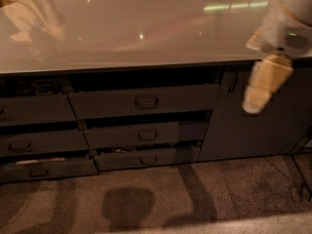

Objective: Open top drawer

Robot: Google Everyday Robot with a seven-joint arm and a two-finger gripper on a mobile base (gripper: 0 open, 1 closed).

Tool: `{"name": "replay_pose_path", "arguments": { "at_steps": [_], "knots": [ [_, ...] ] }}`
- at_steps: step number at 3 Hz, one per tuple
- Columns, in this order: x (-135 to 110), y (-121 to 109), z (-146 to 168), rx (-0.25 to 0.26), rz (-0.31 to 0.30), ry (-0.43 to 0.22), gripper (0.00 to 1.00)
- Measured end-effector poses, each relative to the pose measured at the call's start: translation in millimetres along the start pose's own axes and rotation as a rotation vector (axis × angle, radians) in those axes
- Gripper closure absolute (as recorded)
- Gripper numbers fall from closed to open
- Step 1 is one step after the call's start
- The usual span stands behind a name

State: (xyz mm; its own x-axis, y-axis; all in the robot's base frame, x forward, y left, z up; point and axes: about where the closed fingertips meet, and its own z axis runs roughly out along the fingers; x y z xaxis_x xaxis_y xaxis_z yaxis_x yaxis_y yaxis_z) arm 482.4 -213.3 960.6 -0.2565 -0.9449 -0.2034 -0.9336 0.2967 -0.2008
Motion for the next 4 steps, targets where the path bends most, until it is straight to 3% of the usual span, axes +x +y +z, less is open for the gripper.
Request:
{"name": "replay_pose_path", "arguments": {
  "at_steps": [1, 3, 4],
  "knots": [
    [-25.4, -50.7, 38.6, -0.045, 0.026, -0.010, 0.00],
    [-31.4, -52.8, 43.1, -0.037, 0.013, -0.004, 0.00],
    [-44.1, -44.7, 54.2, -0.083, -0.137, 0.094, 0.00]
  ]
}}
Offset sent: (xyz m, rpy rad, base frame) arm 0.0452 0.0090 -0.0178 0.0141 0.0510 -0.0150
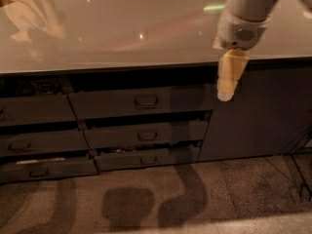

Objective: Open top drawer

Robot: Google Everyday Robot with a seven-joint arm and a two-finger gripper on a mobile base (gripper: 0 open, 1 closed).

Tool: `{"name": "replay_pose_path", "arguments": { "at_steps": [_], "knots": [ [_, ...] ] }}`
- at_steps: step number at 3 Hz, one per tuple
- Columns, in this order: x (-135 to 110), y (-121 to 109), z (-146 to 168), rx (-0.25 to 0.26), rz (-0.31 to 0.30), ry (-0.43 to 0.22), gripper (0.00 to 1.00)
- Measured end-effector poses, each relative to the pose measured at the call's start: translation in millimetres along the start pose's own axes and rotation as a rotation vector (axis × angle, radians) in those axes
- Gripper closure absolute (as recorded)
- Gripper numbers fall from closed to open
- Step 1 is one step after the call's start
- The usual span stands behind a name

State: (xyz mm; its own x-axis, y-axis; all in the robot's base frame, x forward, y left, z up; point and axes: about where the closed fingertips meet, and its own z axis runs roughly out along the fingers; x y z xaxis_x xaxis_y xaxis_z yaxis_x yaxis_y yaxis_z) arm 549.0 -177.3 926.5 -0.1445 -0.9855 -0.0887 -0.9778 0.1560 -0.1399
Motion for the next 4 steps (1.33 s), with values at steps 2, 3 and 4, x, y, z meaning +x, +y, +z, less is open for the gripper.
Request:
{"name": "replay_pose_path", "arguments": {
  "at_steps": [2, 3, 4],
  "knots": [
    [-27.6, -6.2, 16.3, -0.016, -0.208, 0.164, 0.00],
    [-32.9, -14.6, 17.7, 0.018, -0.210, 0.146, 0.00],
    [-34.7, -17.8, 18.8, 0.053, -0.210, 0.138, 0.00]
  ]
}}
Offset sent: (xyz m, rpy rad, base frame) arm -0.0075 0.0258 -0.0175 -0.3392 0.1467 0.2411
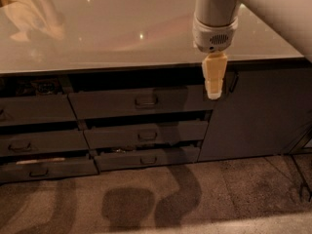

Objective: Open top drawer

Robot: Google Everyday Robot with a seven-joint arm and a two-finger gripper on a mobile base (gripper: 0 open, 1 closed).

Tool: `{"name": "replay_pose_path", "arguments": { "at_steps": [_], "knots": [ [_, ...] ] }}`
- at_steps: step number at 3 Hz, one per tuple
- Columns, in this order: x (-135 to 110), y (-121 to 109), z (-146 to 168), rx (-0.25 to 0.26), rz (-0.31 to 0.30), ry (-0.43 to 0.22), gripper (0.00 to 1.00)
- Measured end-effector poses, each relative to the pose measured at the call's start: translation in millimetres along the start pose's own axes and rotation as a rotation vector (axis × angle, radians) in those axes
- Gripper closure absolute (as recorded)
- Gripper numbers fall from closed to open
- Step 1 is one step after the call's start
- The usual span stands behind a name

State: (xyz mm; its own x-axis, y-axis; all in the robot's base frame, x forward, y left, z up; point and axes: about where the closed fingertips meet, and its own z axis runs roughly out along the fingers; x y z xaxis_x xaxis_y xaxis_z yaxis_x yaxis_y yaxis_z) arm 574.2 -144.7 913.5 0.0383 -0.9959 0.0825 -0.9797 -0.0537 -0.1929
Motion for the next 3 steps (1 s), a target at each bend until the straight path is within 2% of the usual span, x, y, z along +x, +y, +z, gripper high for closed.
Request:
{"name": "replay_pose_path", "arguments": {
  "at_steps": [1, 2, 3],
  "knots": [
    [1.0, 2.4, 1.1, 0.049, 0.001, 0.007, 0.00],
    [11.6, 25.3, 23.9, 0.144, -0.035, -0.026, 0.00],
    [11.6, 25.3, 23.9, 0.144, -0.035, -0.026, 0.00]
  ]
}}
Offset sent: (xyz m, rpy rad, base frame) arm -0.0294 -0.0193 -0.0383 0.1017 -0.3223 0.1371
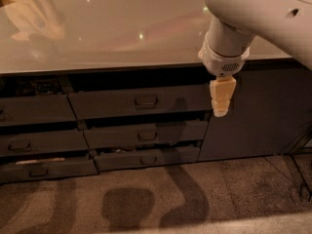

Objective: Open top drawer

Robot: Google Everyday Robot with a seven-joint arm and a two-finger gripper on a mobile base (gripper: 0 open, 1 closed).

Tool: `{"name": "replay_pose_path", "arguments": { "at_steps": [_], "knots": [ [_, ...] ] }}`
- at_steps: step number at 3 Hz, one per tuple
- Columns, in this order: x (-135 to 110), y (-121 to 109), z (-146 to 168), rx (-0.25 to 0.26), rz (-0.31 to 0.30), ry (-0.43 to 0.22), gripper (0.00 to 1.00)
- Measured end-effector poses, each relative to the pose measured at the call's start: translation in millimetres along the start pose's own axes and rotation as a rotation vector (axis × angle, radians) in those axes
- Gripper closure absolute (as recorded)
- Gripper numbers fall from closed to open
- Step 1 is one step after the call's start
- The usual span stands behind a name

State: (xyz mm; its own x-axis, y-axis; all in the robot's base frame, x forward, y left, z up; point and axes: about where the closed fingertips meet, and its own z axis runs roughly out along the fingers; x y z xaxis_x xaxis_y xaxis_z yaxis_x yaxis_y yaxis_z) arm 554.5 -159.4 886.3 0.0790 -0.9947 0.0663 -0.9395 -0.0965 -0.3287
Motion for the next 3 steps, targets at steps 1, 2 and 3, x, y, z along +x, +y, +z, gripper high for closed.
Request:
{"name": "replay_pose_path", "arguments": {
  "at_steps": [1, 2, 3],
  "knots": [
    [0.4, -1.0, 0.4, 0.004, -0.026, -0.096, 0.00],
    [0.1, -2.1, -1.2, 0.009, -0.080, -0.268, 0.00],
    [0.2, -1.9, -6.4, 0.011, -0.135, -0.444, 0.00]
  ]
}}
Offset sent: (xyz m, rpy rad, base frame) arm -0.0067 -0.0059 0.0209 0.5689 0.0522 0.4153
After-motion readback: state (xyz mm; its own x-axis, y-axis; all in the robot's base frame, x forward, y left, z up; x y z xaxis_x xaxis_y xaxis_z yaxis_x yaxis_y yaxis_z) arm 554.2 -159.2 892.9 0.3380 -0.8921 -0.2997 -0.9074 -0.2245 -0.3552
